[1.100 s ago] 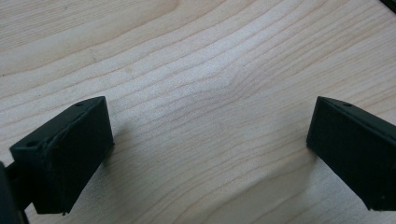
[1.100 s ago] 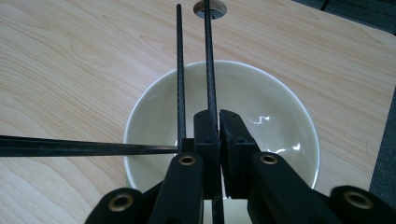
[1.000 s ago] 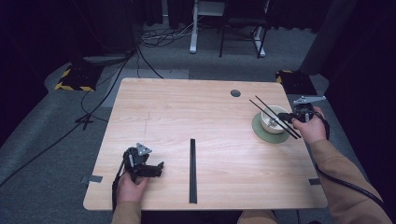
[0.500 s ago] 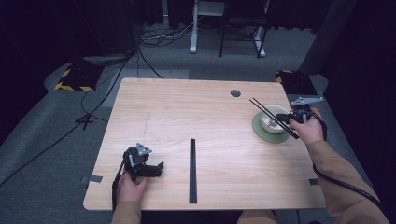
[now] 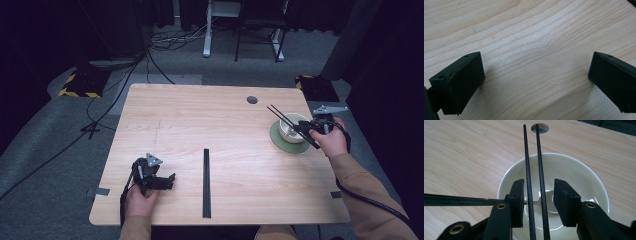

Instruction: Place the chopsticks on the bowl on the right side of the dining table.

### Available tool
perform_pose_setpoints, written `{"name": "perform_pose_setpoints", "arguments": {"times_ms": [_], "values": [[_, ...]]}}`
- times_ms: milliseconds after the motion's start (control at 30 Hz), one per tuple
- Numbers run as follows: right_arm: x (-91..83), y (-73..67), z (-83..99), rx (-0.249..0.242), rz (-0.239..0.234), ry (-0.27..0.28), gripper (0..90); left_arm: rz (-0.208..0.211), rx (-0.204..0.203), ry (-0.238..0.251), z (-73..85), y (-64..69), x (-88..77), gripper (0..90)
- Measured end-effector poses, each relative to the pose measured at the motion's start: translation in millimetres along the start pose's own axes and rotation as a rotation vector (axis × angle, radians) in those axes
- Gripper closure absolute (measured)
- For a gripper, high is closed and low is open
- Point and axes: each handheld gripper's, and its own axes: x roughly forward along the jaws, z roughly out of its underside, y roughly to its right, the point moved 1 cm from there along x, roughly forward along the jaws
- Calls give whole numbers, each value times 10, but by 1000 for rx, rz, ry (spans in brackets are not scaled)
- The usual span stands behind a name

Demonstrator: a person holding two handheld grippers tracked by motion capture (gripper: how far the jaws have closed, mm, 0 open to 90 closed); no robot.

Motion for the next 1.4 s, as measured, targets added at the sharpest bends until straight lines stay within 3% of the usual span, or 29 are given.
{"name": "perform_pose_setpoints", "arguments": {"times_ms": [133,333,467,733,1133,1267,1400], "values": [[47,-22,29,-33,-15,-26,782,1,-1,-1,1,1,0,6],[41,-60,57,-79,-23,-44,800,0,0,0,0,0,0,6],[3,-65,84,-77,-36,-33,664,0,-1,-1,1,1,-1,6],[-251,-51,171,-20,-13,59,566,0,0,0,0,0,0,6],[-537,-143,444,-41,17,50,513,-2,1,1,-5,0,4,6],[-525,-117,502,-16,9,49,505,-1,1,1,-5,-1,5,6],[-502,-27,560,19,30,48,510,-1,-1,1,-5,1,5,6]]}}
